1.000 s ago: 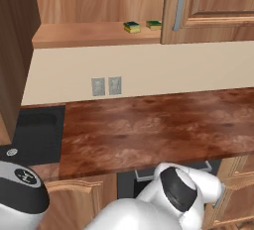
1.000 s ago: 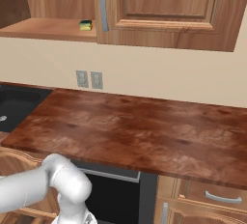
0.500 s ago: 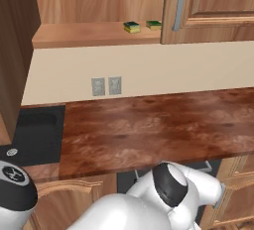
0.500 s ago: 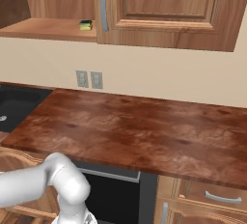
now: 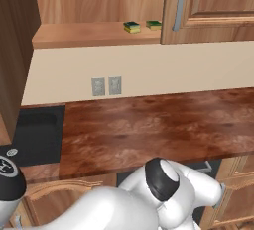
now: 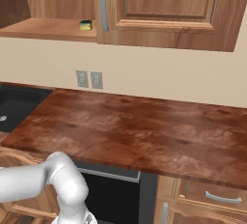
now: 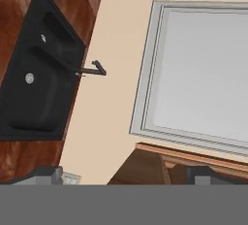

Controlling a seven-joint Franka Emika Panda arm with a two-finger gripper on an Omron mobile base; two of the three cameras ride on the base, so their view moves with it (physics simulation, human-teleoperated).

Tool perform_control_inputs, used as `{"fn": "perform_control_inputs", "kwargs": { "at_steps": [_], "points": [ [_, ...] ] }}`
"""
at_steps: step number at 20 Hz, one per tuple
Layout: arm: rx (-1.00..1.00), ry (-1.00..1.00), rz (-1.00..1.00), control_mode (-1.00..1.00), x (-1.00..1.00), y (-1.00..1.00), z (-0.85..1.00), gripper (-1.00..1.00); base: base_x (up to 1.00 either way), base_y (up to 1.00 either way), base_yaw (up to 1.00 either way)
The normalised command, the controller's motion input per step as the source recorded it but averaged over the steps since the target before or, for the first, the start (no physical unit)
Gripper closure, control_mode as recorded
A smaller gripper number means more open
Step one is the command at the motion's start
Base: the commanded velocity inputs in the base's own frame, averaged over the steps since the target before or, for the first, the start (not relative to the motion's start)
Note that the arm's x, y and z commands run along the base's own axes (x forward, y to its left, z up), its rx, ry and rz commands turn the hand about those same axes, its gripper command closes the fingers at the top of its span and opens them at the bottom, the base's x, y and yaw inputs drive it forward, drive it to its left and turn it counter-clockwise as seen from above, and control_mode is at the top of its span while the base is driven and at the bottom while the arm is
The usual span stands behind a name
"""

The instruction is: Pick up the sponge and sponge from the sink, and place them back in the cabinet, and close the cabinet doors.

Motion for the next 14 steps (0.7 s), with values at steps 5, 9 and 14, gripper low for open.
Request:
{"fn": "perform_control_inputs", "kwargs": {
  "at_steps": [5, 9, 14],
  "points": [
    [0.03, 0.0, -0.07, -1.0, 0.19, 0.05, -0.05, -1.0, 0.0, 0.0, 0.0],
    [0.02, 0.0, -0.09, -1.0, 0.11, 0.0, -0.01, -1.0, 0.0, 0.0, 0.0],
    [0.02, 0.06, -0.11, -1.0, 0.08, -0.02, 0.0, -1.0, 0.0, 0.0, 0.0]
  ]
}}
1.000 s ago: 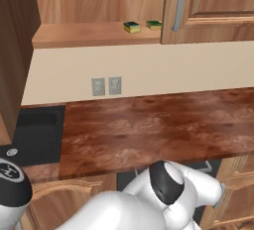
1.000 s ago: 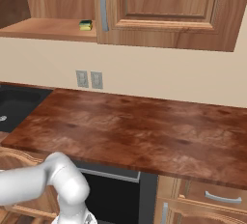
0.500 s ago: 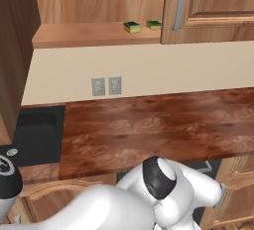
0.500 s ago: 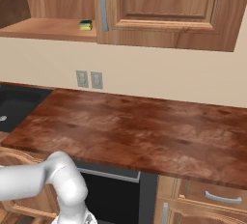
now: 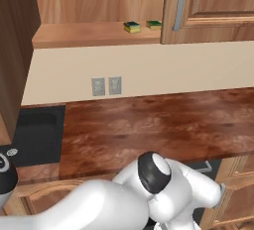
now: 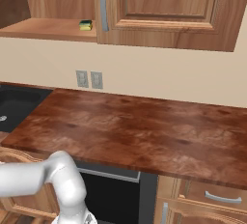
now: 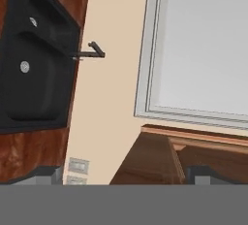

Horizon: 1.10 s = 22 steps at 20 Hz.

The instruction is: Pick up the sponge and sponge from the sink, and place them back in the cabinet, and close the cabinet doors.

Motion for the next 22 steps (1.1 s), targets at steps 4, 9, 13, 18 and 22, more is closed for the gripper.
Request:
{"fn": "perform_control_inputs", "kwargs": {
  "at_steps": [4, 9, 13, 18, 22],
  "points": [
    [0.01, 0.0, -0.11, -1.0, 0.0, -0.01, 0.02, -1.0, 0.0, 0.0, 0.0],
    [0.0, 0.0, -0.09, -1.0, -0.01, 0.0, 0.11, -1.0, 0.0, 0.0, 0.0],
    [0.01, 0.0, -0.09, -1.0, -0.12, 0.0, 0.15, -1.0, 0.0, 0.0, 0.0],
    [0.02, 0.0, -0.1, -1.0, -0.21, -0.07, 0.18, -1.0, 0.0, 0.0, 0.0],
    [0.02, 0.0, -0.13, -1.0, -0.29, -0.12, 0.14, -1.0, 0.0, 0.0, 0.0]
  ]
}}
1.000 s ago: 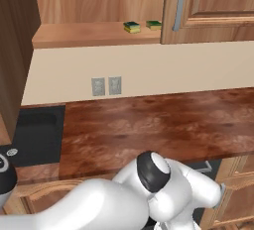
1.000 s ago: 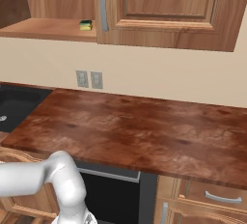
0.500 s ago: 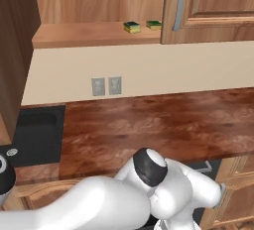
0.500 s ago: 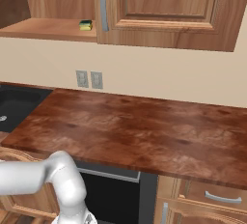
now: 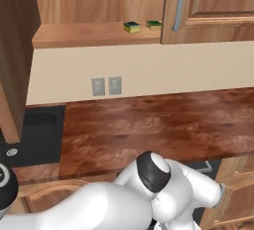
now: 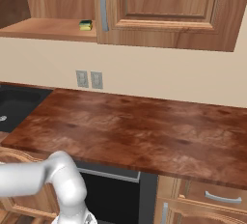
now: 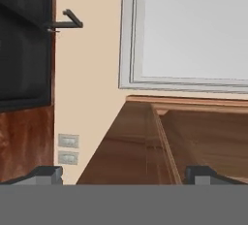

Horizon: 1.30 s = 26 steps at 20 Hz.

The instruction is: Pick up the sponge and sponge from the sink, and place them back in the cabinet, and close the cabinet doors.

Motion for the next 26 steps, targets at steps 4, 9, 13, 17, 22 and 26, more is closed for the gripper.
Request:
{"fn": "perform_control_inputs", "kwargs": {
  "at_steps": [4, 9, 13, 17, 22, 26],
  "points": [
    [0.01, 0.0, -0.15, -1.0, -0.26, -0.12, 0.12, -1.0, 0.0, 0.0, 0.0],
    [0.0, 0.02, -0.15, -1.0, -0.16, -0.21, 0.15, -1.0, 0.0, 0.0, 0.0],
    [0.0, 0.07, -0.15, -1.0, 0.0, -0.33, 0.22, -1.0, 0.0, 0.0, 0.0],
    [0.0, 0.09, -0.14, -1.0, 0.0, -0.37, 0.25, -1.0, 0.0, 0.0, 0.0],
    [0.0, 0.13, -0.14, -1.0, 0.0, -0.38, 0.2, -1.0, 0.0, 0.0, 0.0],
    [0.0, 0.15, -0.13, -1.0, 0.03, -0.47, 0.12, -1.0, 0.0, 0.0, 0.0]
  ]
}}
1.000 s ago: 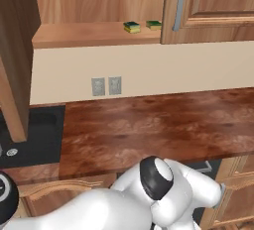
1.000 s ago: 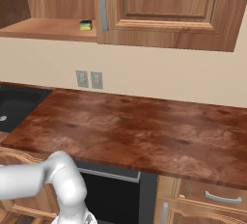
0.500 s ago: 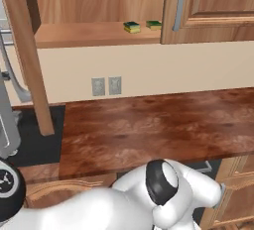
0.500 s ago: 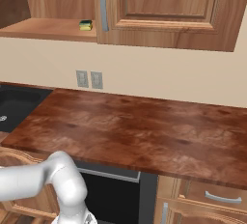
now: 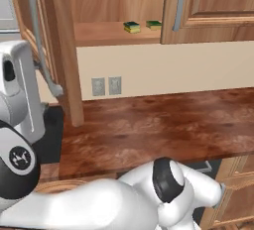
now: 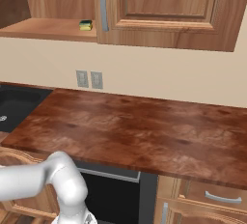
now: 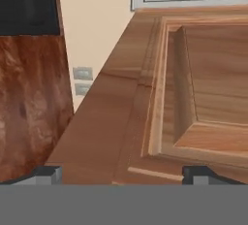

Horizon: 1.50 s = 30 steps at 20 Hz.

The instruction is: Pick up the sponge and sponge from the sink, and place them back in the cabinet, and close the cabinet doors.

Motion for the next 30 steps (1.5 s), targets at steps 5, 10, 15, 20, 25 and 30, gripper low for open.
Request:
{"fn": "perform_control_inputs", "kwargs": {
  "at_steps": [5, 10, 15, 20, 25, 30],
  "points": [
    [0.0, 0.17, -0.11, -1.0, 0.11, -0.46, 0.1, -1.0, 0.0, 0.0, 0.0],
    [0.0, 0.12, -0.11, -1.0, 0.14, -0.48, 0.13, -1.0, 0.0, 0.0, 0.0],
    [0.04, 0.03, -0.07, -1.0, 0.23, -0.47, 0.12, -1.0, 0.0, 0.0, 0.0],
    [0.05, 0.0, -0.06, -1.0, 0.29, -0.47, 0.07, -1.0, 0.0, 0.0, 0.0],
    [0.05, 0.0, -0.05, -1.0, 0.36, -0.43, -0.01, -1.0, 0.0, 0.0, 0.0],
    [0.07, 0.0, -0.03, -1.0, 0.47, -0.4, -0.13, -1.0, 0.0, 0.0, 0.0]
  ]
}}
